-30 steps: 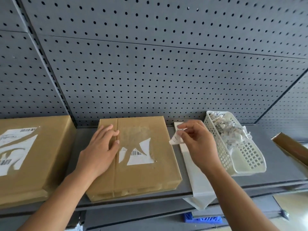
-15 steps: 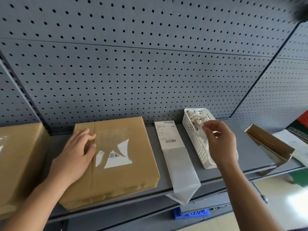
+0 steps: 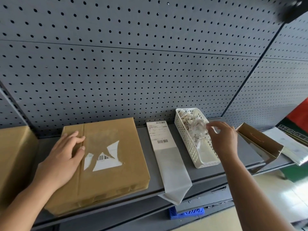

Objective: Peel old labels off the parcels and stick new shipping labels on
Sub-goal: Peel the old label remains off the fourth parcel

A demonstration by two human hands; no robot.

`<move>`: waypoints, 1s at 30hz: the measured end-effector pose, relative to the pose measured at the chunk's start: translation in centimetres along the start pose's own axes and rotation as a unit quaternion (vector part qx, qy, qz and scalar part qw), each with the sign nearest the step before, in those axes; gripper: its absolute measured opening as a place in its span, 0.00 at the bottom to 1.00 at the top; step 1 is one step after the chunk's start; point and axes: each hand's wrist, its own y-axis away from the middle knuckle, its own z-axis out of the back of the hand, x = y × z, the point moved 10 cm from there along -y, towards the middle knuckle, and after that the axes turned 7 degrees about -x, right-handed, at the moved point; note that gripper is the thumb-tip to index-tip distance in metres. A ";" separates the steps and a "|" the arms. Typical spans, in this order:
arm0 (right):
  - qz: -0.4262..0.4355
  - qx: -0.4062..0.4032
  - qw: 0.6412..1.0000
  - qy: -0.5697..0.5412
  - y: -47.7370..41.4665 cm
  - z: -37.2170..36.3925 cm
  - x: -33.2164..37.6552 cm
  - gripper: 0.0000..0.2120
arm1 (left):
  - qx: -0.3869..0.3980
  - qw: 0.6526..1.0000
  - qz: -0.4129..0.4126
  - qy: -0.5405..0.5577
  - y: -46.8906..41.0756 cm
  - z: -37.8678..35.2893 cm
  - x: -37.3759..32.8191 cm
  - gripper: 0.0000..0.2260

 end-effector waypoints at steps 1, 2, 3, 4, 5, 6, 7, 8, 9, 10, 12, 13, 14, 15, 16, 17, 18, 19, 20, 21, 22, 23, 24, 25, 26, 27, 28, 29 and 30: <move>0.005 0.007 1.000 0.018 0.1 -0.4 0.0 0.04 | 0.000 1.000 0.002 -0.001 0.0 0.0 0.0 0.21; 0.011 0.009 0.999 0.033 0.2 -0.6 -0.1 0.04 | 0.000 1.000 0.004 -0.002 0.1 0.0 0.0 0.20; 0.019 0.011 0.999 0.046 0.3 -0.8 -0.1 0.04 | -0.001 1.000 0.006 -0.002 0.1 0.0 0.0 0.19; 0.023 0.015 0.998 0.056 0.4 -1.1 -0.1 0.04 | -0.002 1.000 0.006 0.000 0.1 0.0 0.0 0.18; 0.023 0.022 0.998 0.063 0.4 -1.3 -0.2 0.04 | -0.002 1.000 0.005 0.000 0.1 0.0 0.0 0.18; 0.021 0.029 0.997 0.067 0.5 -1.6 -0.3 0.04 | -0.002 1.000 0.004 0.000 0.1 0.0 0.0 0.18; 0.019 0.034 0.997 0.071 0.5 -1.8 -0.4 0.05 | -0.001 1.000 0.005 0.000 0.1 0.0 0.0 0.18; 0.015 0.037 0.997 0.073 0.5 -1.9 -0.4 0.05 | -0.001 1.000 0.006 -0.001 0.1 -0.1 0.1 0.18; 0.011 0.037 0.997 0.072 0.6 -2.0 -0.5 0.05 | -0.001 1.000 0.007 0.000 0.1 -0.1 0.1 0.18; 0.008 0.036 0.997 0.068 0.6 -2.0 -0.5 0.06 | -0.003 1.000 0.007 0.000 0.1 0.0 0.0 0.17; 0.011 0.029 0.998 0.055 0.6 -1.9 -0.3 0.06 | -0.006 1.000 0.007 -0.001 0.2 0.0 -0.1 0.16; 0.018 0.022 0.998 0.049 0.7 -1.7 0.0 0.06 | -0.007 1.000 0.008 -0.002 0.2 0.1 -0.1 0.16; 0.026 0.013 0.999 0.042 0.7 -1.5 0.4 0.05 | -0.007 1.000 0.009 -0.002 0.2 0.1 -0.1 0.16; 0.034 0.005 0.999 0.034 0.7 -1.3 1.0 0.05 | -0.007 1.000 0.009 -0.002 0.2 0.1 -0.1 0.16; 0.041 -0.002 0.999 0.024 0.8 -1.2 1.5 0.05 | -0.007 1.000 0.009 -0.002 0.2 0.1 -0.1 0.16; 0.047 -0.006 0.999 0.014 0.8 -1.0 2.1 0.05 | -0.006 1.000 0.008 -0.002 0.2 0.2 -0.2 0.16; 0.053 -0.010 0.999 0.003 0.9 -0.9 2.7 0.05 | -0.006 1.000 0.009 -0.002 0.2 0.2 -0.2 0.16; 0.058 -0.014 0.998 -0.008 0.9 -0.9 3.2 0.05 | -0.005 1.000 0.010 -0.003 0.2 0.3 -0.3 0.16; 0.062 -0.016 0.998 -0.018 1.0 -0.9 3.7 0.05 | -0.003 1.000 0.013 -0.003 0.3 0.3 -0.3 0.16; 0.065 -0.016 0.997 -0.025 1.0 -1.0 4.3 0.05 | -0.002 1.000 0.016 -0.003 0.3 0.3 -0.4 0.16; 0.067 -0.015 0.997 -0.033 1.1 -1.1 4.8 0.05 | 0.000 1.000 0.018 -0.004 0.4 0.3 -0.5 0.16; 0.067 -0.012 0.997 -0.040 1.2 -1.2 5.2 0.05 | 0.001 1.000 0.019 -0.005 0.4 0.4 -0.6 0.16; 0.069 -0.010 0.996 -0.048 1.4 -1.4 5.7 0.05 | 0.002 1.000 0.021 -0.005 0.5 0.4 -0.7 0.16; 0.072 -0.007 0.996 -0.057 1.6 -1.6 6.3 0.06 | 0.003 1.000 0.022 -0.004 0.5 0.5 -0.7 0.16; 0.077 -0.003 0.995 -0.066 1.8 -1.9 6.9 0.06 | 0.004 1.000 0.023 -0.002 0.5 0.5 -0.8 0.16; 0.084 0.003 0.994 -0.075 2.1 -2.1 7.5 0.06 | 0.005 1.000 0.024 0.000 0.5 0.5 -0.8 0.16; 0.094 0.007 0.992 -0.081 2.4 -2.4 8.2 0.07 | 0.006 1.000 0.022 0.002 0.5 0.5 -0.8 0.17; 0.106 0.012 0.991 -0.084 2.7 -2.7 9.0 0.07 | 0.006 1.000 0.021 0.003 0.5 0.5 -0.8 0.17; 0.119 0.016 0.989 -0.085 3.0 -3.0 9.8 0.06 | 0.007 1.000 0.020 0.002 0.5 0.4 -0.7 0.18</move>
